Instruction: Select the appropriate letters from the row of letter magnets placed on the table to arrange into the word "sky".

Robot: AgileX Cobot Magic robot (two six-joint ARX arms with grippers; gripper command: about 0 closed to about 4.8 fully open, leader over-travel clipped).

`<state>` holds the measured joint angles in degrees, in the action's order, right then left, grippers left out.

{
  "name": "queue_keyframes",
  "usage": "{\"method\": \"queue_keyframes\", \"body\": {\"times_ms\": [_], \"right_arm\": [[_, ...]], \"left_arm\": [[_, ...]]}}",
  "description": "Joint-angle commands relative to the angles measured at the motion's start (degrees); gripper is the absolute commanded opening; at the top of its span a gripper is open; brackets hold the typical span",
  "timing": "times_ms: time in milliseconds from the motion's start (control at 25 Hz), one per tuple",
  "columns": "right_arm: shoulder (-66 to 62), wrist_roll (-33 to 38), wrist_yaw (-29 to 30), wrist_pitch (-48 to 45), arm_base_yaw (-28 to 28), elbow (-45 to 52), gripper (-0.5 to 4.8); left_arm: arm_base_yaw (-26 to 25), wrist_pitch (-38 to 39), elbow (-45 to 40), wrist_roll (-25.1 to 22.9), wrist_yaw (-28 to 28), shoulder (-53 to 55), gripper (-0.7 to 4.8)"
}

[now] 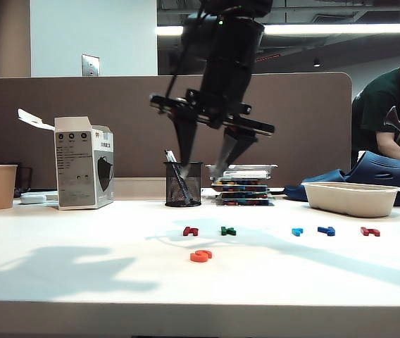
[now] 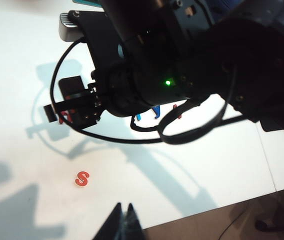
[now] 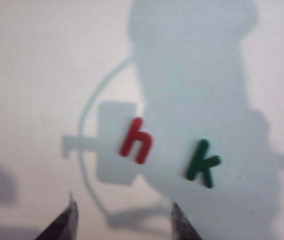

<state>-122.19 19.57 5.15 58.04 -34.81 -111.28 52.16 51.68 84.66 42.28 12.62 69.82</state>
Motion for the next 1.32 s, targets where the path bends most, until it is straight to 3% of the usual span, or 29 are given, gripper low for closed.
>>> {"method": "queue_keyframes", "body": {"times_ms": [40, 280, 759, 959, 1318], "right_arm": [[-0.6, -0.3, -2.6, 1.4, 0.5, -0.1, 2.37], [-3.2, -0.3, -6.6, 2.6, 0.9, -0.1, 2.37], [-6.9, -0.1, -6.6, 1.9, 1.5, 0.0, 2.36], [-7.8, -0.1, -6.7, 0.7, 1.5, 0.1, 2.01], [-10.0, -0.1, -7.1, 1.5, 1.5, 0.1, 1.98]], "left_arm": [[-0.1, -0.3, 0.2, 0.2, 0.2, -0.2, -0.05], [-0.1, -0.4, 0.2, 0.2, 0.2, -0.2, -0.05], [-0.1, -0.4, 0.2, 0.2, 0.2, -0.2, -0.05], [-0.1, -0.4, 0.2, 0.2, 0.2, -0.2, -0.05], [-0.1, -0.4, 0.2, 0.2, 0.2, -0.2, -0.05]]}}
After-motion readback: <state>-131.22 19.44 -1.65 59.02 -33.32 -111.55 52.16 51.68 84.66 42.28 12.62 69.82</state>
